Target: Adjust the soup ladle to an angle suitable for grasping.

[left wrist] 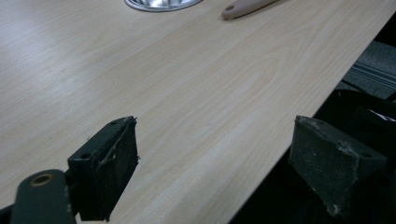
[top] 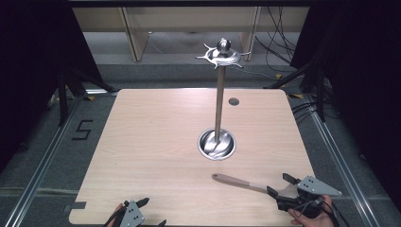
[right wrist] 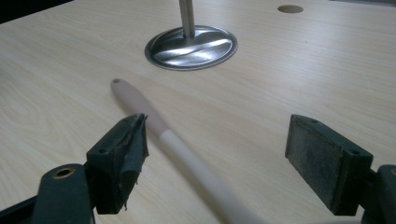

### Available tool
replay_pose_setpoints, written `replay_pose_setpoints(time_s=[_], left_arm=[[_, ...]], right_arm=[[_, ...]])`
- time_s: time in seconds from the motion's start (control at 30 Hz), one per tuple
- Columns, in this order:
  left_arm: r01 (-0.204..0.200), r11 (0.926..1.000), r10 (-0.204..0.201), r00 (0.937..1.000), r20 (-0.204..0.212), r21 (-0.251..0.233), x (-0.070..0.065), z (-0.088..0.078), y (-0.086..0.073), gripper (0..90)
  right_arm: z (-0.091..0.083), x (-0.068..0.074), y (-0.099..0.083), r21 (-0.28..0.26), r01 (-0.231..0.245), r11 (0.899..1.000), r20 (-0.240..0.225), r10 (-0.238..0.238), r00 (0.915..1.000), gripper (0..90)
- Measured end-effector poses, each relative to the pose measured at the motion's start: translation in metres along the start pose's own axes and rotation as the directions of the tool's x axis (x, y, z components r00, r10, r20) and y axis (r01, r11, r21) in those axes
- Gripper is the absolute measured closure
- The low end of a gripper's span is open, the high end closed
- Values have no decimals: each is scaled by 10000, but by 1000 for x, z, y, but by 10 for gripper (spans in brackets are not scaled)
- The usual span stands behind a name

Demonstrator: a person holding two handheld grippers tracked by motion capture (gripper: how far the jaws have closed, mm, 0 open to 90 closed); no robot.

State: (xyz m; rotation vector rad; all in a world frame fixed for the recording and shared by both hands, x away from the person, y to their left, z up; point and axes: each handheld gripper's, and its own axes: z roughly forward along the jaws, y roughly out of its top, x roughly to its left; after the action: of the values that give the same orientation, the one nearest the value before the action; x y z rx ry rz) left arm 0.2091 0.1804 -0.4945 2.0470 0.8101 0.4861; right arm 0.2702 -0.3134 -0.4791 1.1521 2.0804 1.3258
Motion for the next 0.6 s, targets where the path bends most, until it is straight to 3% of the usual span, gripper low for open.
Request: replay_pose_setpoints(time_s=[0.2, 0.3, 0.5, 0.6], left_arm=[[27, 10000, -27, 10000, -3, 0, 0, 0, 0, 147], [238, 9996, -237, 9997, 60, -180, -1, 1, 0, 147], [209, 9996, -208, 9998, 49, -206, -1, 0, 0, 147], [293, 9994, -292, 9996, 48, -203, -1, 0, 0, 147]], right_arm=[[2, 0, -1, 149, 207, 9997, -103, -206, 9997, 241], [2, 1, -1, 286, 306, 9991, -114, -303, 9995, 246], [2, 5, 0, 427, 160, 9990, -164, -153, 9997, 258], [5, 5, 0, 554, 579, 9968, -242, -567, 9981, 265]])
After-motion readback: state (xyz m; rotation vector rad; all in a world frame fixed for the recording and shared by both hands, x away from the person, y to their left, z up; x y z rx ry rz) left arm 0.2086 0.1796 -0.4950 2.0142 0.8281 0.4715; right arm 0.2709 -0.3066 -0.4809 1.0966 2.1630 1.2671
